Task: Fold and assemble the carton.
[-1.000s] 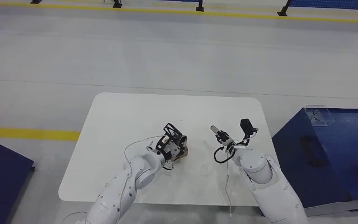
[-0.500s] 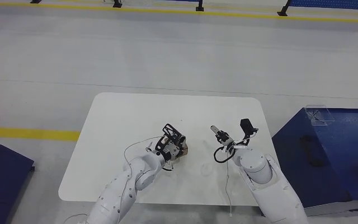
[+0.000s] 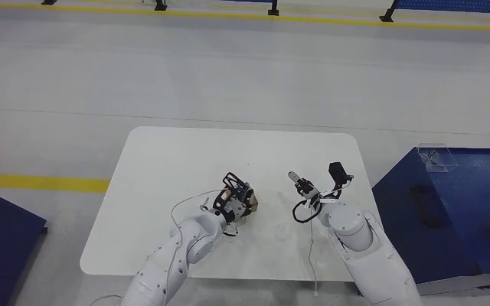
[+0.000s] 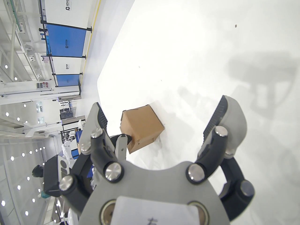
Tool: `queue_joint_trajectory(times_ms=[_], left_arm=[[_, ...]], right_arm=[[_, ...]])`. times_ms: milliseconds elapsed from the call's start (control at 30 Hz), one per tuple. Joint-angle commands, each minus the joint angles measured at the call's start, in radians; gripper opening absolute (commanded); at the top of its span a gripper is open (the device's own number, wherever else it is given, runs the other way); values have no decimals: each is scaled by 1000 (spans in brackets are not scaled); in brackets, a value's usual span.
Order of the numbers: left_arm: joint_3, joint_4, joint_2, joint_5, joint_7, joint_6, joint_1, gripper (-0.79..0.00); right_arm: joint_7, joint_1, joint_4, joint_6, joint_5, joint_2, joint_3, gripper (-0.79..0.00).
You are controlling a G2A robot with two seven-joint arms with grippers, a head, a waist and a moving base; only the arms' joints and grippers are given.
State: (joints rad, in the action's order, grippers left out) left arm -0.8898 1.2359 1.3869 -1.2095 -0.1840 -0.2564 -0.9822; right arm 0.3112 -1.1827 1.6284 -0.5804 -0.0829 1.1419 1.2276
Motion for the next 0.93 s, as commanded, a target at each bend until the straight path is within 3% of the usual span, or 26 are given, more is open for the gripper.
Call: queue_joint_trajectory(times_ms=[0, 200, 333, 367, 400, 500, 700, 767, 900], left_arm=[[3, -4, 4, 11, 16, 4, 3, -785], [-52, 91, -11, -34, 227, 15, -64, -785], [-115, 217, -34, -94, 331, 42, -176, -782], [-120, 226, -35, -95, 334, 45, -185, -231], [-112, 209, -33, -91, 329, 38, -168, -784], [-121, 229, -36, -96, 335, 46, -188, -744], [-120, 226, -35, -95, 333, 45, -185, -356], [-120, 226, -35, -95, 333, 45, -185, -274], [-120, 226, -35, -95, 333, 45, -185, -236]], right_arm=[[0, 0, 0, 0, 0, 0, 0, 0], [0, 0, 0, 0, 0, 0, 0, 0], [0, 0, 0, 0, 0, 0, 0, 0], [0, 0, 0, 0, 0, 0, 0, 0], [0, 0, 0, 0, 0, 0, 0, 0], [0, 0, 0, 0, 0, 0, 0, -1], [0, 0, 0, 0, 0, 0, 0, 0], [0, 0, 0, 0, 0, 0, 0, 0], [0, 0, 0, 0, 0, 0, 0, 0]])
